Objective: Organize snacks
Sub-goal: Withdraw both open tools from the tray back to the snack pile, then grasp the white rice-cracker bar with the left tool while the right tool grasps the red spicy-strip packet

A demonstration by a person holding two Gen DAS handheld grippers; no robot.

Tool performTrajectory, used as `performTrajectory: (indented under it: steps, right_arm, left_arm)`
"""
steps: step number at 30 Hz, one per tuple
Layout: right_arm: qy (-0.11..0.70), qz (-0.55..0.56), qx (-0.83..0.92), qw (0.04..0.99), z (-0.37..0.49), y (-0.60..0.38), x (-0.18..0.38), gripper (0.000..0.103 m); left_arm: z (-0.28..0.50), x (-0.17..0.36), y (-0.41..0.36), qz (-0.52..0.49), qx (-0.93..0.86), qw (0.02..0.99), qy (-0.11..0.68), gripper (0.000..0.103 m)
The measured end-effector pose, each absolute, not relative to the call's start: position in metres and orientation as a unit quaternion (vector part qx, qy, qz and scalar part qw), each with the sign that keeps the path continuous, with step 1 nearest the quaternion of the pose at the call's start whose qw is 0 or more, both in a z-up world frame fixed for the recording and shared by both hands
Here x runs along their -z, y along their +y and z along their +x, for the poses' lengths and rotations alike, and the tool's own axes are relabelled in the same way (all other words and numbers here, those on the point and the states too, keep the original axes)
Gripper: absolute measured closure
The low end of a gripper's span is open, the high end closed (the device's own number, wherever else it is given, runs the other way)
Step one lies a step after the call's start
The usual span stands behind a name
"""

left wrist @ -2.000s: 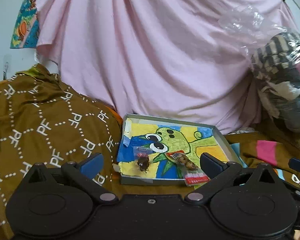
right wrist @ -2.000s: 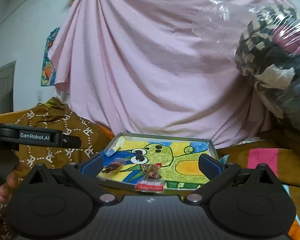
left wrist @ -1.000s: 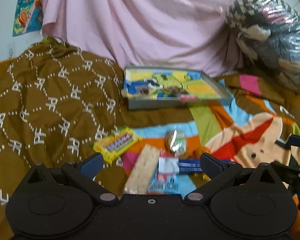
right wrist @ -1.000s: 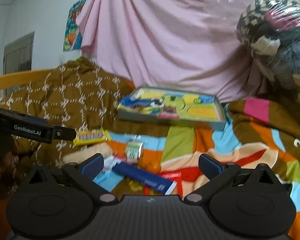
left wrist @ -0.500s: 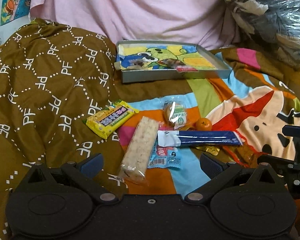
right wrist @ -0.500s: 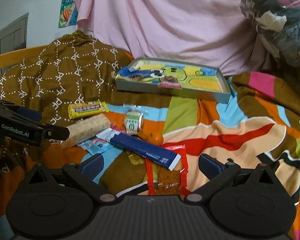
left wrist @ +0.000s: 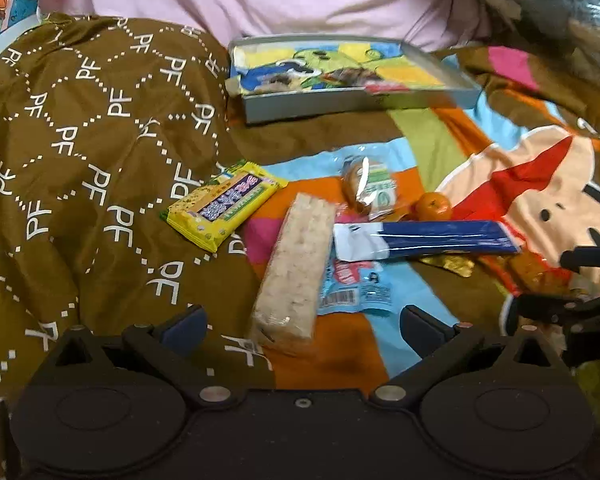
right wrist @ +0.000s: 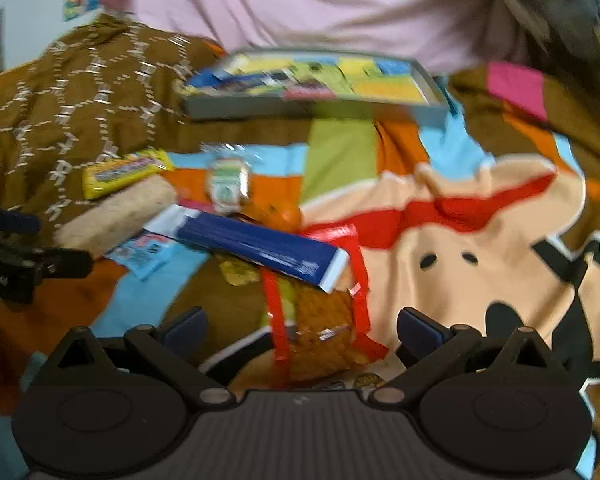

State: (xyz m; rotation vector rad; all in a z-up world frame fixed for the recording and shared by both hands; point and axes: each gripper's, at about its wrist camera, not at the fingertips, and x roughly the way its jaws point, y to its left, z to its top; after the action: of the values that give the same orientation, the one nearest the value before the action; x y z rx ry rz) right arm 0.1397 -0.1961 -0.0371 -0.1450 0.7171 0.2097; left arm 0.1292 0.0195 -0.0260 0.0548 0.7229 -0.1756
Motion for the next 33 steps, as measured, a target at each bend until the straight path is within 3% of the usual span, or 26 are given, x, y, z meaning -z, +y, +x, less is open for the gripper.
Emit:
performTrajectory:
  steps: [7,14,20,22,30,33]
  right_arm:
    - [0.385,-0.037,-0.092,0.918,0.166,-0.206,0.052,0.0]
    - [0.379,-0.041,-0.091,0.92,0.171,-0.199,0.056,0.0]
    - [0.371,-0.055,-0.115,0.92,0.166,-0.182,0.058,0.002]
    - [0.368,-0.061,-0.118,0.92,0.164,-0.177,0.058,0.005]
    - [0.358,-0.079,-0.16,0.917,0.158,-0.161,0.055,0.033]
    - [0.357,-0.089,-0.173,0.914,0.157,-0.156,0.055,0.036]
  left_arm:
    - [0.153,0.03,0.027,0.032,0.092,0.929,0.358,0.001]
    - [0.176,0.038,0.042,-0.001,0.082,0.92,0.383,0.001]
    - [0.18,0.042,0.033,0.036,0.077,0.918,0.387,0.001]
    - [0.18,0.043,0.031,0.046,0.079,0.918,0.386,0.001]
    - [0.175,0.039,0.033,0.042,0.101,0.923,0.37,0.007]
    - [0.174,0.039,0.033,0.042,0.101,0.925,0.363,0.008]
